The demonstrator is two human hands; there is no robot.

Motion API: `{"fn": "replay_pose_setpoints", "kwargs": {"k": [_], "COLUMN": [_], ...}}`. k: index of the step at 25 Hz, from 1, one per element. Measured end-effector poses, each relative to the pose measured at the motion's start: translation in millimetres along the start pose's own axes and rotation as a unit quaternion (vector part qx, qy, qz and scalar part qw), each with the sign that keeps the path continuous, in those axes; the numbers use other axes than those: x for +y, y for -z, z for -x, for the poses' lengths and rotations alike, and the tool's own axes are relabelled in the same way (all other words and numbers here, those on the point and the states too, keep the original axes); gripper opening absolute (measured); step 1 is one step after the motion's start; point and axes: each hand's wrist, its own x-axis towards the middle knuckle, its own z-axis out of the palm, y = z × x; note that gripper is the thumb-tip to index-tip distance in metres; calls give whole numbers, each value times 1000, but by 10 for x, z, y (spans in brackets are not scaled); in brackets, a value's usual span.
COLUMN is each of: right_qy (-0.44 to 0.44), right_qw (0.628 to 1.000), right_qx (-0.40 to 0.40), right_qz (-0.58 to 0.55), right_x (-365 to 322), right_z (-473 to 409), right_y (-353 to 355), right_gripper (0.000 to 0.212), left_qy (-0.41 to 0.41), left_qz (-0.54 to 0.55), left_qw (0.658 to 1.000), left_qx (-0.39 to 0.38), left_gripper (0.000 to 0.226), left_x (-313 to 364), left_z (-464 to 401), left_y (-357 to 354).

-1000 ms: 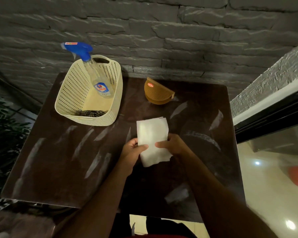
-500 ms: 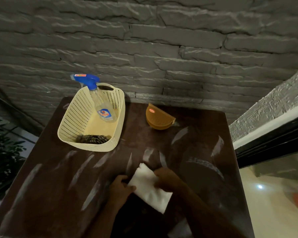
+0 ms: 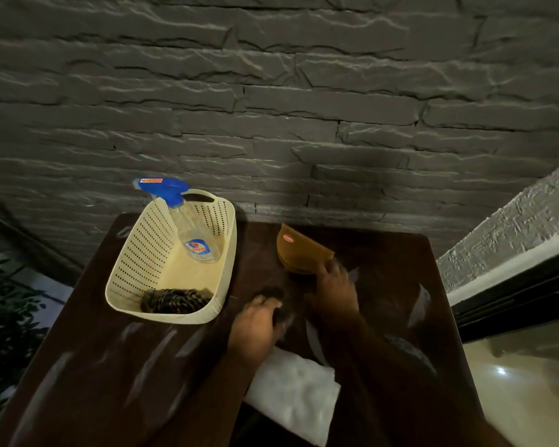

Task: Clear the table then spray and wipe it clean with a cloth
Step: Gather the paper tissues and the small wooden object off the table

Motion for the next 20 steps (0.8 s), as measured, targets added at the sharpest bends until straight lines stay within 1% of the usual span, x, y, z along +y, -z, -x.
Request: {"fn": "replay_pose_setpoints", "kwargs": {"k": [2,4,5,7,10,11,12,15,18,20], "right_qy": [16,21,19,16,16,18,23,38,60,68], "right_qw": [1000,998,997,996,999,999,999,998,998,997], "right_qx": [1,-36,-60,-79,-26,-18,-18,-34,-29,-19], "right_qz": [13,36,45,46,32,34,34,23,10,-18], "right_x": [-16,-2,9,24,37,48,63,103,150,227], "right_z": [-255,-474,-542,-640,-707,-726,-747,-800,-809,-689], "right_y": [95,81,47,-50,-127,-131,-132,-110,-99,-89], "right_gripper": [84,92,92,82,54,48,46,52,44,42], "left_qy": [-15,-22,-21,-19,-11,-7,-1,8,1,1], "left_qz": [-2,6,15,34,52,56,59,64,70,77], "left_qw": [1000,999,999,999,998,998,998,997,996,996], "left_qx": [12,24,26,24,18,20,20,30,47,52], "left_gripper": [42,43,43,43,42,42,42,41,41,41], "left_x": [57,95,104,93,-3,-45,-84,-134,-120,-118], "left_z": [-179,-301,-335,-346,-299,-297,-300,-326,-347,-347], "left_y": [88,122,112,68,18,16,20,69,130,163]}}
